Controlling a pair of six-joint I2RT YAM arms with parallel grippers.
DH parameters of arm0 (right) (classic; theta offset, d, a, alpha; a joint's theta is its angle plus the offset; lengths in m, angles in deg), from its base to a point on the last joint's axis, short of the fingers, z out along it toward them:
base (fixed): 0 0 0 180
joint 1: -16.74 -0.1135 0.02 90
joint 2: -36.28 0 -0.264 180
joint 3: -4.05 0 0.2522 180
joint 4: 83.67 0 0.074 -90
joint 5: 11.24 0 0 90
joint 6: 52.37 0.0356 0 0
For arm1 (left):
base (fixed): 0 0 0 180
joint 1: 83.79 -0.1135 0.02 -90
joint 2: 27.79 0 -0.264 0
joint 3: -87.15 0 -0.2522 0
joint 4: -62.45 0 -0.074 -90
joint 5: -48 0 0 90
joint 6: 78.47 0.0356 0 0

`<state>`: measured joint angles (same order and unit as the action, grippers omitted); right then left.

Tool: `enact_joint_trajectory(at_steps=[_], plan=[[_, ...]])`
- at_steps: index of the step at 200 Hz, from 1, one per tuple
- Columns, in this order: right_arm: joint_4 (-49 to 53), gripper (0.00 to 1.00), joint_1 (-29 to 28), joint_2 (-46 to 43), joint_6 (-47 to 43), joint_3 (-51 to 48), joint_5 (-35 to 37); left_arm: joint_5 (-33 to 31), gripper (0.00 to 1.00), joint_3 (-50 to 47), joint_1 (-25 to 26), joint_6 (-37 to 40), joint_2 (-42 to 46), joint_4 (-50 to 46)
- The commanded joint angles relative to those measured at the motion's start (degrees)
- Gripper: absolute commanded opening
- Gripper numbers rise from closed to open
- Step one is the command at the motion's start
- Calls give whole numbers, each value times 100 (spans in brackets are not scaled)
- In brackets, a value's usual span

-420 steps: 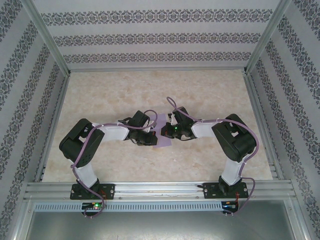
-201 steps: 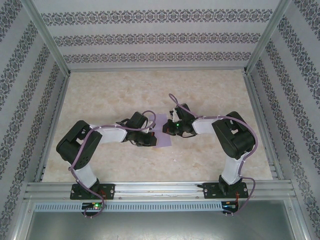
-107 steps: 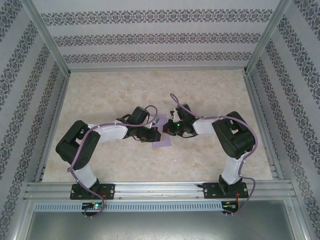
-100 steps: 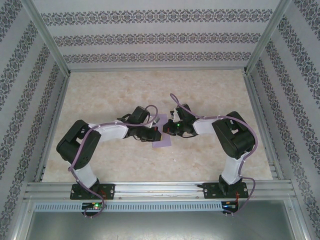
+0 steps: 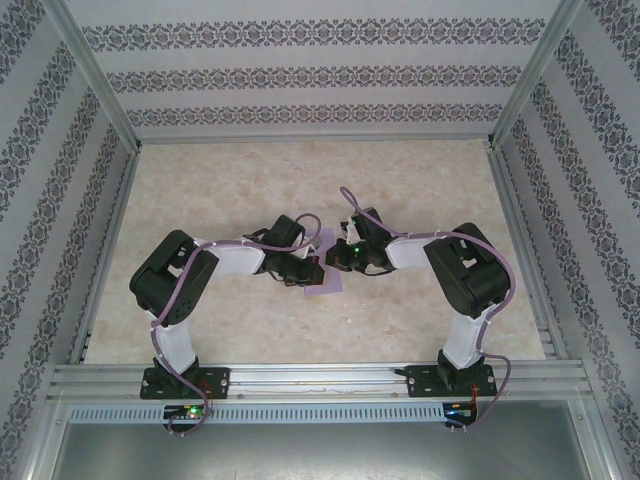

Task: Fold a paper plane with a square sheet of paper (fold left side to right side)
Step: Fold the triangle a second time at the center of the table.

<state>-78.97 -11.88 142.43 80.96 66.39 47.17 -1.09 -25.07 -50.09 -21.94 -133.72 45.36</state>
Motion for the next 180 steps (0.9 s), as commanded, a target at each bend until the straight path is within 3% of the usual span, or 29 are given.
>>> enact_joint_trajectory(at_steps=[1,180], plan=[[459,0,5,266,-41,-166,276,-68,0,142,15,121,-115,104],[615,0,15,295,-132,-184,364,-550,0,-97,5,391,-170,-115]])
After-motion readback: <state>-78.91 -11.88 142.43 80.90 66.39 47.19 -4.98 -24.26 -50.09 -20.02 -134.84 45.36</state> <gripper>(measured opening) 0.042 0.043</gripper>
